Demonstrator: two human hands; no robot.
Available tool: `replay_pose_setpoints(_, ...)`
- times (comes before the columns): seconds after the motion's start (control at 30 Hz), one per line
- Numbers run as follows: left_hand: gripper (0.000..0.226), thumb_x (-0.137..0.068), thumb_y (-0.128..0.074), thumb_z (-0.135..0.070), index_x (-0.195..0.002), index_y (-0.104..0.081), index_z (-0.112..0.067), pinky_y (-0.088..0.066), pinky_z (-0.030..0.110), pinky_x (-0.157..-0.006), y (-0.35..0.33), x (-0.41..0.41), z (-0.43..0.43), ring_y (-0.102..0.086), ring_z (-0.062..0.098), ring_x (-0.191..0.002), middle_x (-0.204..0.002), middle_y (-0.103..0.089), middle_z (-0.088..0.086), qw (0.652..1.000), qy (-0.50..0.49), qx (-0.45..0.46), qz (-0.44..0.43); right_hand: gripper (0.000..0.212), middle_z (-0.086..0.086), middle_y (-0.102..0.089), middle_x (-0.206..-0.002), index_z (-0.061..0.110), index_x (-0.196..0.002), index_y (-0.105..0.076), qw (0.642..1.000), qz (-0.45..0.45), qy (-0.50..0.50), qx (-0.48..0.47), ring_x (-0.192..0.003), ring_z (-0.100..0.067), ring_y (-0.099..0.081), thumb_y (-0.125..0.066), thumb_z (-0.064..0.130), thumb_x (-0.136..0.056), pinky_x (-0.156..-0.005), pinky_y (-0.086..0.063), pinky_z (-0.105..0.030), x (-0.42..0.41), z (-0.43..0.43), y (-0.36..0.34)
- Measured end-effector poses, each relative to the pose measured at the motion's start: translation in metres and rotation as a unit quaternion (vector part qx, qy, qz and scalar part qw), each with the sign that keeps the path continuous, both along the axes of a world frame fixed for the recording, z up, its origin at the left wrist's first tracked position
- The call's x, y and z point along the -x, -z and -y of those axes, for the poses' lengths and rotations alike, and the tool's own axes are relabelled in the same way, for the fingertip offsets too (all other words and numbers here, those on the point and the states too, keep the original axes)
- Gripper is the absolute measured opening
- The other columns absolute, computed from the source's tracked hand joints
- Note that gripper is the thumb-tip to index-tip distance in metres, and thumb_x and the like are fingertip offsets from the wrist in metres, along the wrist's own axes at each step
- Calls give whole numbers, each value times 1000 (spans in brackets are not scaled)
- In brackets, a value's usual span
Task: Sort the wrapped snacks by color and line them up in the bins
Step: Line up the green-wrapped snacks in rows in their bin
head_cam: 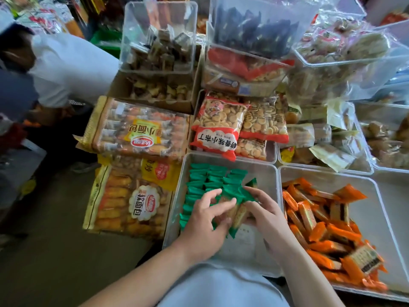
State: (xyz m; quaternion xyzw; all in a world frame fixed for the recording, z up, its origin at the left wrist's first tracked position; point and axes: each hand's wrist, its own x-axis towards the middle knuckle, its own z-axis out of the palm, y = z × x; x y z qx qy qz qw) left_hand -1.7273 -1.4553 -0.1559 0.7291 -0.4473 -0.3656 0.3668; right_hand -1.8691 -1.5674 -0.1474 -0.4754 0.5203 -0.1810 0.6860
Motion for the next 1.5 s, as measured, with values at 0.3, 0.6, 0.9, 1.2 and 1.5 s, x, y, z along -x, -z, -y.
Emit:
replay_pose_setpoints(0.3,76,-77,-92,-38,-144,-55,-37,-56,27,-100,0,-15,5,-60,-8,-117,-130,-64,-24,990,-120,-17,-69,32,-10,-79,-107,15,-126,-66,998,61,16,-29,-101,-27,-77,-62,-1,-99,-77,-64,-35,-7,5,-9)
replay_pose_setpoints(0.6,37,-75,-94,-27,-100,-66,-26,-63,37,-78,14,-20,8,-72,5,-85,-94,-76,-8,973,-196,-26,-116,30,-15,-77,-110,14,-126,-68,987,58,141,-45,-99,-25,-78,-64,1,-99,-87,-62,-46,3,9,-2)
replay_pose_setpoints(0.9,46,-81,-90,-17,-116,-66,-33,-63,34,-87,1,-27,10,-71,6,-105,-112,-75,-15,971,-126,-2,-204,29,-9,-80,-101,17,-119,-74,989,32,147,15,-99,-28,-77,-76,9,-92,-87,-61,-49,-3,6,1)
replay_pose_setpoints(1.2,44,-90,-80,-10,-119,-65,-40,-61,25,-89,3,-30,5,-66,5,-116,-120,-71,-16,966,-130,10,-225,25,-3,-79,-101,25,-115,-74,987,-44,119,97,-93,-24,-77,-76,12,-93,-74,-66,-42,-6,4,3)
replay_pose_setpoints(1.5,60,-90,-74,0,-130,-59,-42,-64,34,-83,-2,-30,1,-74,13,-105,-111,-73,-1,945,-132,-19,-298,27,1,-78,-99,29,-114,-73,985,-63,94,129,-89,-19,-78,-75,12,-94,-67,-66,-39,-10,9,-8)
